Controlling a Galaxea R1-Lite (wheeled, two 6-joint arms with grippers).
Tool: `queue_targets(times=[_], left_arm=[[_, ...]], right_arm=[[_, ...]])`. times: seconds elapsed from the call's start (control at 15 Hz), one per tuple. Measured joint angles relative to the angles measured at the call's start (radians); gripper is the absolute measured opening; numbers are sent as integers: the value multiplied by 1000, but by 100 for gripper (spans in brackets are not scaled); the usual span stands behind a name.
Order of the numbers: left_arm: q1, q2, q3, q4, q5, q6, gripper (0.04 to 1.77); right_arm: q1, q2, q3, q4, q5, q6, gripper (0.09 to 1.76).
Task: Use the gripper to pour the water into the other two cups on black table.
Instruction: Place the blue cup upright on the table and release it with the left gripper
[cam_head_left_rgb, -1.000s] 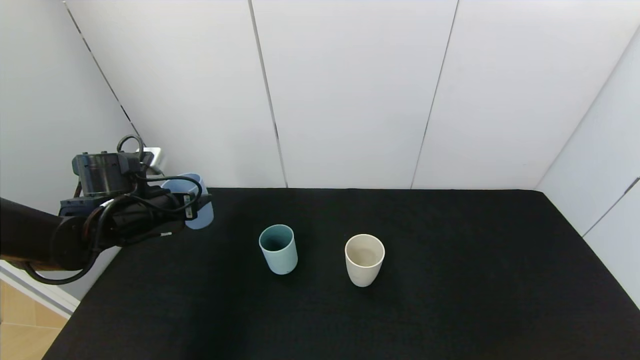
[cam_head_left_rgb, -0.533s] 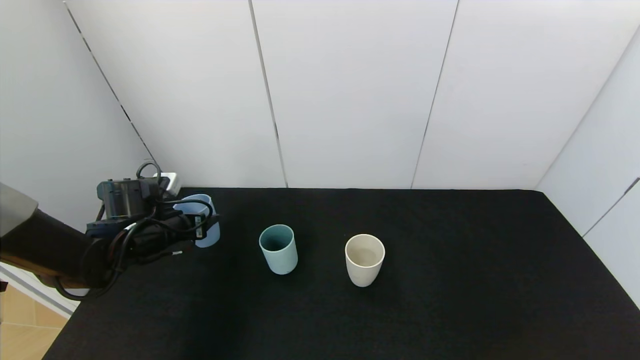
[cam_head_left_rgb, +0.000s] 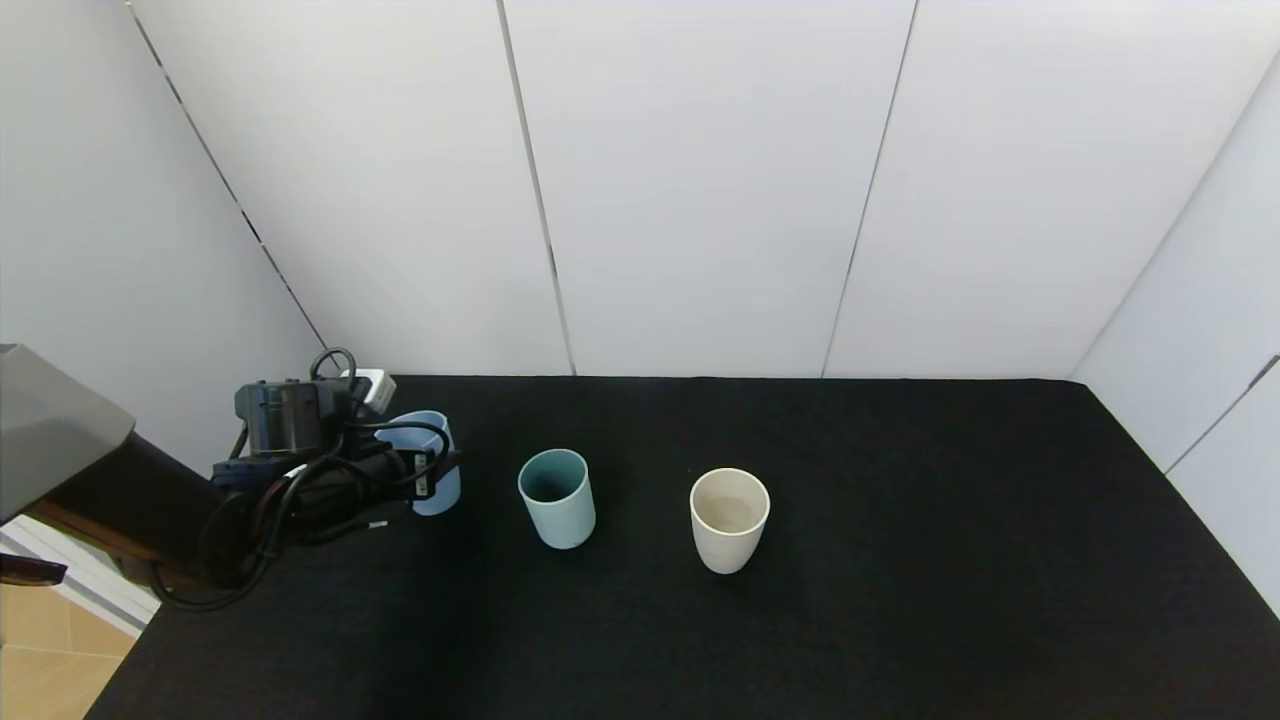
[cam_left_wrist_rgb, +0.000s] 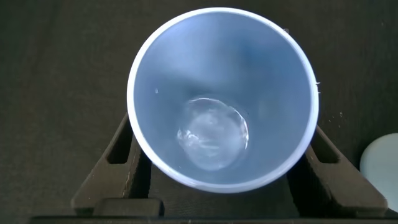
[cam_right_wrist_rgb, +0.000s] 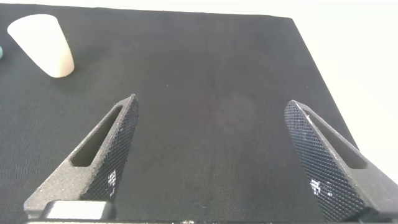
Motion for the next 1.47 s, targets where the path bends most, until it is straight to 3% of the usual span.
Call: queue_targets(times=[0.87, 1.07, 1.47], left_arm=[[-3, 18, 3, -14, 1, 3, 122], [-3, 18, 3, -14, 1, 3, 140], [-3, 17, 2, -17, 1, 1, 157]], right_arm=[[0, 0, 0, 0, 0, 0, 171], [0, 0, 0, 0, 0, 0, 171], [0, 0, 0, 0, 0, 0, 171]])
